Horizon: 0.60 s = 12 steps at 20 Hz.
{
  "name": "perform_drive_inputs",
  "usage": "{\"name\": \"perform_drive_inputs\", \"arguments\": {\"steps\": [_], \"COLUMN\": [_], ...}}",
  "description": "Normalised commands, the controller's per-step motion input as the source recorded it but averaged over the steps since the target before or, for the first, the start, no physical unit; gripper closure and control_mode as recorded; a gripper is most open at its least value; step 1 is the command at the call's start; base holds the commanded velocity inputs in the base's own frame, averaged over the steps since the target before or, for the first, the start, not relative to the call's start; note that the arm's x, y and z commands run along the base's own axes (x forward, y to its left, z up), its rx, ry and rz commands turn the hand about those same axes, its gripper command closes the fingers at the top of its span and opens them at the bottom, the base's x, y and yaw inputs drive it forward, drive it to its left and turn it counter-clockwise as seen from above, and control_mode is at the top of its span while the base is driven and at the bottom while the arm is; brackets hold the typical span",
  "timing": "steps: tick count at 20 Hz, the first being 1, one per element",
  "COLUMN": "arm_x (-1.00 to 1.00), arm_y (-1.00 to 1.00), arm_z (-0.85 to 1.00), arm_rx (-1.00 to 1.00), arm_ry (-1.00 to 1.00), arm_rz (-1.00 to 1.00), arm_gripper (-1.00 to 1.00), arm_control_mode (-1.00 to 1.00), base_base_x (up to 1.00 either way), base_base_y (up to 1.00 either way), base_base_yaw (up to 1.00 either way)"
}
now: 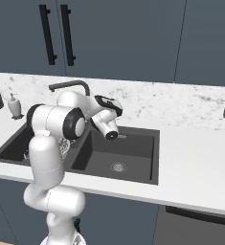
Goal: Put the colander in the sink, put the peach, tangerine in the colander, and turn on the sink faucet and pour water over the colander.
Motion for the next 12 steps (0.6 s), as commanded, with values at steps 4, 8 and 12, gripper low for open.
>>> {"name": "perform_drive_inputs", "arguments": {"steps": [4,8,12], "arm_x": [0.32,0.48,0.52], "arm_y": [0.09,0.01,0.00], "arm_z": [-0.24,-0.34,-0.18], "arm_rx": [0.00,0.00,0.00], "arm_ry": [0.06,0.13,0.06], "arm_rz": [-0.05,-0.01,0.00], "arm_gripper": [-1.00,-1.00,-1.00], "arm_control_mode": [-1.00,-1.00,-1.00], "base_base_x": [0.00,0.00,0.00], "base_base_y": [0.00,0.00,0.00], "base_base_yaw": [0.00,0.00,0.00]}}
